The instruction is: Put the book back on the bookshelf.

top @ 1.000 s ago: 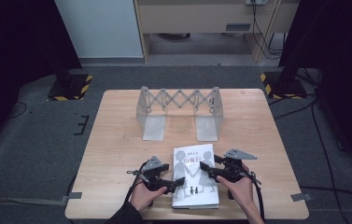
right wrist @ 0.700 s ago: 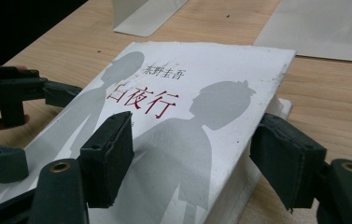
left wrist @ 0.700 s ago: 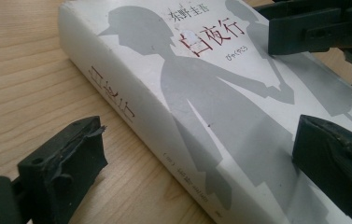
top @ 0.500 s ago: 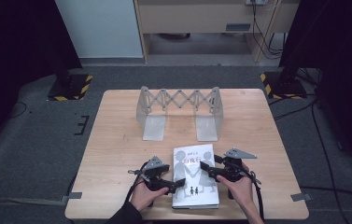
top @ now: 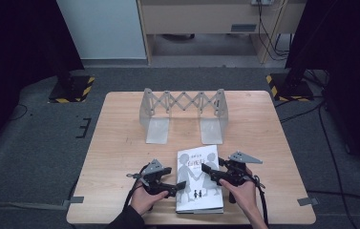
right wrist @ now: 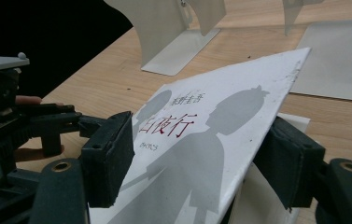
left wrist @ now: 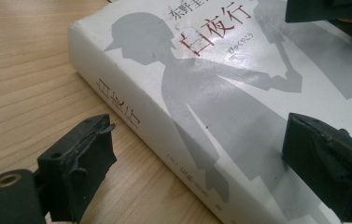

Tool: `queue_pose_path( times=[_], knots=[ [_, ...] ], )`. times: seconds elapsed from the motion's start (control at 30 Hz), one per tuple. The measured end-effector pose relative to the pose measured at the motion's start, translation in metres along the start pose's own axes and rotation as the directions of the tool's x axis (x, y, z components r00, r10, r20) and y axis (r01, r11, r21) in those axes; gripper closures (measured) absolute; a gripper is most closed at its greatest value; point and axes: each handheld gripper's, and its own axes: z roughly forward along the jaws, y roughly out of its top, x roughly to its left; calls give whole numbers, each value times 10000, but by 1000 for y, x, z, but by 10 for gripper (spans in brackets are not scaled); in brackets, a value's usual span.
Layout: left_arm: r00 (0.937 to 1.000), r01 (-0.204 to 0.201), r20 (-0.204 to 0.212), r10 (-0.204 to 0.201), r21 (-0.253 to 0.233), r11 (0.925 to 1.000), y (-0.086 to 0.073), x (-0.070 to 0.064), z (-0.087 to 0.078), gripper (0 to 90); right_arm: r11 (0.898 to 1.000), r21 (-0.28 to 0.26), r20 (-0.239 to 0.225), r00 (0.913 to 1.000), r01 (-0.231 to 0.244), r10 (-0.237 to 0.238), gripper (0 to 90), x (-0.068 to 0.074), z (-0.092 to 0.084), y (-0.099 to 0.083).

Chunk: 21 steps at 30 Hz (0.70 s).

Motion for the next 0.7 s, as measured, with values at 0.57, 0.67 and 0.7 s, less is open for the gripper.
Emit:
queue_pose_path(
  times=[0.57,0.67,0.7],
  knots=[
    [9999,27,-145,-26,76,10000,0,5,-4,145,9952,957,-511,9983,-216,266,300,0,17,-7],
    [9999,58,-119,-57,61,10000,-1,5,-4,145,9956,896,-543,9980,-279,328,308,0,20,-9],
    [9999,83,-101,-83,56,10000,-1,5,-4,144,9956,897,-532,9981,-259,308,318,0,20,-9]
  ],
)
